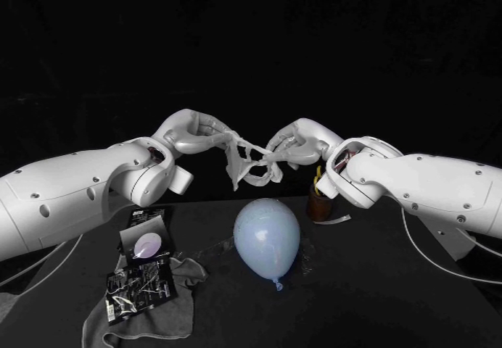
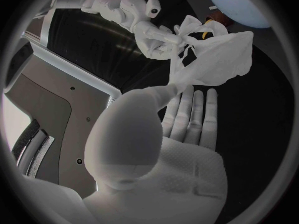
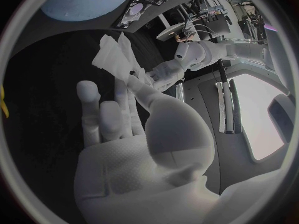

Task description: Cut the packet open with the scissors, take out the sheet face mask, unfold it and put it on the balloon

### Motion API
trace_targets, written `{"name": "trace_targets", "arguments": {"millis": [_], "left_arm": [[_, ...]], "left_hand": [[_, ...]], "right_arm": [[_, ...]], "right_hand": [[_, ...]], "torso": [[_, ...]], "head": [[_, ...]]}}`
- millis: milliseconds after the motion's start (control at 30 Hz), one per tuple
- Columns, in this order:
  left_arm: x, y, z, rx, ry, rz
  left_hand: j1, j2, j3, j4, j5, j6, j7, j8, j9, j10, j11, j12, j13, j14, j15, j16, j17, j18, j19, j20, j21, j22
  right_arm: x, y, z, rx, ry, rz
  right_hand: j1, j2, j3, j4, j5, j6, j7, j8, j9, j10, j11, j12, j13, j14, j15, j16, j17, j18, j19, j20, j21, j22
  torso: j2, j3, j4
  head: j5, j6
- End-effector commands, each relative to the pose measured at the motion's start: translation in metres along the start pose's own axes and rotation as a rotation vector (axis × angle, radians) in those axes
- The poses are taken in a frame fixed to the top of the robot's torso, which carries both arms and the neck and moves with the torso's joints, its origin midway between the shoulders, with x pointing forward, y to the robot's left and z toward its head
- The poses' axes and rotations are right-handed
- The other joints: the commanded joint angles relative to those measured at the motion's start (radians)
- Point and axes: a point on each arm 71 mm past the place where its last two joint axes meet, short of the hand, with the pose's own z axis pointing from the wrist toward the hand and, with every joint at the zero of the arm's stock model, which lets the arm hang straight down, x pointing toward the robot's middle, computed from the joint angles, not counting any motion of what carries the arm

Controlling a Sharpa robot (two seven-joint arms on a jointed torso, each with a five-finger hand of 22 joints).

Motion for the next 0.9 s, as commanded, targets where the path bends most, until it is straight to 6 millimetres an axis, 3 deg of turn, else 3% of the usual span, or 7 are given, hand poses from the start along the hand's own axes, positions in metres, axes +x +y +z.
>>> {"name": "trace_targets", "arguments": {"millis": [33,100,267,533,700,900], "left_arm": [[0.003,-0.004,0.003,-0.003,0.048,-0.034],[0.004,-0.005,0.005,-0.002,0.045,-0.052],[0.004,-0.010,0.009,0.011,0.033,-0.108],[-0.002,-0.025,0.014,0.029,0.029,-0.146],[-0.003,-0.030,0.014,0.025,0.049,-0.135],[-0.003,-0.031,0.014,0.021,0.065,-0.125]], "left_hand": [[-0.016,0.002,0.019,-0.001,0.002,-0.010,0.008,0.013,0.043,-0.002,0.005,-0.011,-0.001,0.003,0.007,-0.010,-0.009,0.009,0.004,0.012,-0.018,-0.013],[-0.028,0.010,0.035,0.005,0.002,-0.027,0.012,0.021,0.055,0.008,0.006,-0.017,0.000,0.014,0.006,-0.014,-0.015,0.016,0.012,0.017,-0.029,-0.022],[-0.050,0.027,0.067,0.016,0.002,-0.078,0.011,0.070,0.099,0.052,-0.001,-0.032,0.001,0.057,-0.002,-0.029,-0.029,0.029,0.022,0.030,-0.059,-0.045],[-0.082,0.053,0.114,0.025,0.002,-0.198,0.009,0.212,0.202,0.148,-0.014,-0.057,0.011,0.118,-0.016,-0.065,-0.053,0.057,0.045,0.052,-0.113,-0.086],[-0.089,0.054,0.115,0.021,0.002,-0.215,-0.005,0.240,0.217,0.225,-0.037,-0.030,0.030,0.197,-0.040,-0.055,-0.048,0.067,0.063,0.052,-0.122,-0.094],[-0.097,0.056,0.109,0.020,0.002,-0.223,-0.018,0.256,0.224,0.246,-0.052,-0.012,0.053,0.297,-0.067,-0.051,-0.034,0.083,0.116,0.044,-0.108,-0.091]], "right_arm": [[0.005,0.000,0.001,0.009,0.064,0.007],[0.007,0.001,0.002,0.012,0.081,0.018],[0.012,0.002,0.004,0.028,0.128,0.057],[0.018,-0.004,0.005,0.056,0.153,0.130],[0.021,-0.005,0.005,0.055,0.125,0.160],[0.024,-0.008,0.004,0.053,0.089,0.187]], "right_hand": [[-0.041,-0.040,-0.028,0.020,-0.006,-0.040,0.026,-0.034,-0.017,-0.052,0.026,-0.015,-0.013,-0.024,0.025,-0.012,-0.037,0.010,-0.034,0.014,-0.050,0.023],[-0.051,-0.055,-0.046,0.037,-0.004,-0.050,0.037,-0.052,-0.026,-0.084,0.038,-0.011,-0.020,-0.043,0.038,-0.014,-0.054,0.011,-0.053,0.025,-0.078,0.015],[-0.052,-0.063,-0.062,0.052,-0.004,-0.049,0.040,-0.061,-0.031,-0.086,0.040,-0.004,-0.020,-0.046,0.041,-0.007,-0.050,0.014,-0.052,0.031,-0.077,0.014],[-0.038,-0.064,-0.073,0.064,-0.004,-0.042,0.036,-0.070,-0.036,-0.070,0.035,0.005,-0.018,-0.035,0.037,0.007,-0.031,0.016,-0.033,0.036,-0.050,0.021],[-0.031,-0.065,-0.079,0.070,-0.004,-0.051,0.041,-0.082,-0.041,-0.084,0.040,-0.002,-0.023,-0.035,0.039,0.010,-0.035,0.019,-0.033,0.039,-0.055,0.020],[-0.008,-0.064,-0.102,0.090,-0.004,-0.081,0.048,-0.122,-0.057,-0.145,0.053,-0.010,-0.029,-0.072,0.051,-0.003,-0.089,0.030,-0.071,0.052,-0.123,0.002]], "torso": [[0.000,-0.0006,-0.0001],[0.001,-0.0010,-0.0001],[0.000,-0.0008,-0.0003],[0.000,-0.0006,0.0013],[0.000,-0.0003,0.0010],[0.001,-0.0008,-0.0008]], "head": [[0.001,0.003],[0.002,0.004],[0.003,0.007],[0.009,0.009],[0.014,0.010],[0.008,0.013]]}}
